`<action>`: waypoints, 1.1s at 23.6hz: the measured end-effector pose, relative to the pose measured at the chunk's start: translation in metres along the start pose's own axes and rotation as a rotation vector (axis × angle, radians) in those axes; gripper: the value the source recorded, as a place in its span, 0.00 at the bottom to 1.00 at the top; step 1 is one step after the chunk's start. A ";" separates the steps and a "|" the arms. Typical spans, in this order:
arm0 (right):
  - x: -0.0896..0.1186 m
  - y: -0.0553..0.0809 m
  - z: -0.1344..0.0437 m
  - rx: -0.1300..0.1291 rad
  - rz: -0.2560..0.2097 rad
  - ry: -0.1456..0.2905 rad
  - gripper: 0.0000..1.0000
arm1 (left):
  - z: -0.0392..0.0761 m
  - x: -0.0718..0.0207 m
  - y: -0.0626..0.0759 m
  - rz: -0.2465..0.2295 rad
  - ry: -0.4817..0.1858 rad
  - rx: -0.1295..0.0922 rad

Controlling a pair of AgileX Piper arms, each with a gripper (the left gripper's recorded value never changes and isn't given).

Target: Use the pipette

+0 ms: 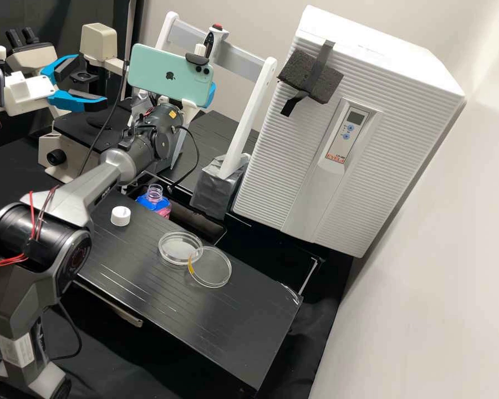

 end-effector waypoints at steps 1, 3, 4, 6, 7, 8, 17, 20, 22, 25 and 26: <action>0.000 0.001 -0.001 0.002 0.001 -0.003 0.00 | 0.000 0.0000 0.000 0.000 0.000 0.000; 0.000 0.001 -0.005 0.000 -0.004 -0.016 0.00 | 0.000 0.0000 0.000 0.000 0.000 0.000; 0.000 0.002 -0.006 -0.006 -0.005 -0.018 0.00 | 0.000 0.0000 0.000 0.000 0.000 0.000; 0.001 0.003 -0.012 -0.017 -0.009 -0.019 0.00 | 0.000 0.0000 0.000 0.000 0.000 0.000; 0.001 0.003 -0.014 -0.020 -0.011 -0.017 0.00 | 0.000 -0.0005 -0.001 -0.003 0.000 -0.001; 0.002 0.004 -0.017 -0.024 -0.008 -0.011 0.00 | 0.000 -0.0007 -0.002 -0.006 0.001 -0.003; 0.006 -0.001 -0.019 -0.025 -0.024 -0.013 0.00 | -0.002 -0.0005 -0.010 -0.030 0.006 -0.017; 0.010 -0.006 -0.015 -0.010 -0.036 -0.028 0.00 | -0.002 -0.0005 -0.010 -0.030 0.006 -0.017; 0.013 -0.009 -0.012 -0.011 -0.049 -0.041 0.00 | -0.002 -0.0005 -0.010 -0.030 0.006 -0.017; 0.013 -0.008 -0.010 -0.012 -0.046 -0.046 0.00 | 0.000 -0.0002 -0.010 -0.030 0.001 -0.019; 0.013 -0.006 -0.008 -0.013 -0.042 -0.050 0.00 | 0.000 -0.0002 -0.010 -0.030 -0.001 -0.019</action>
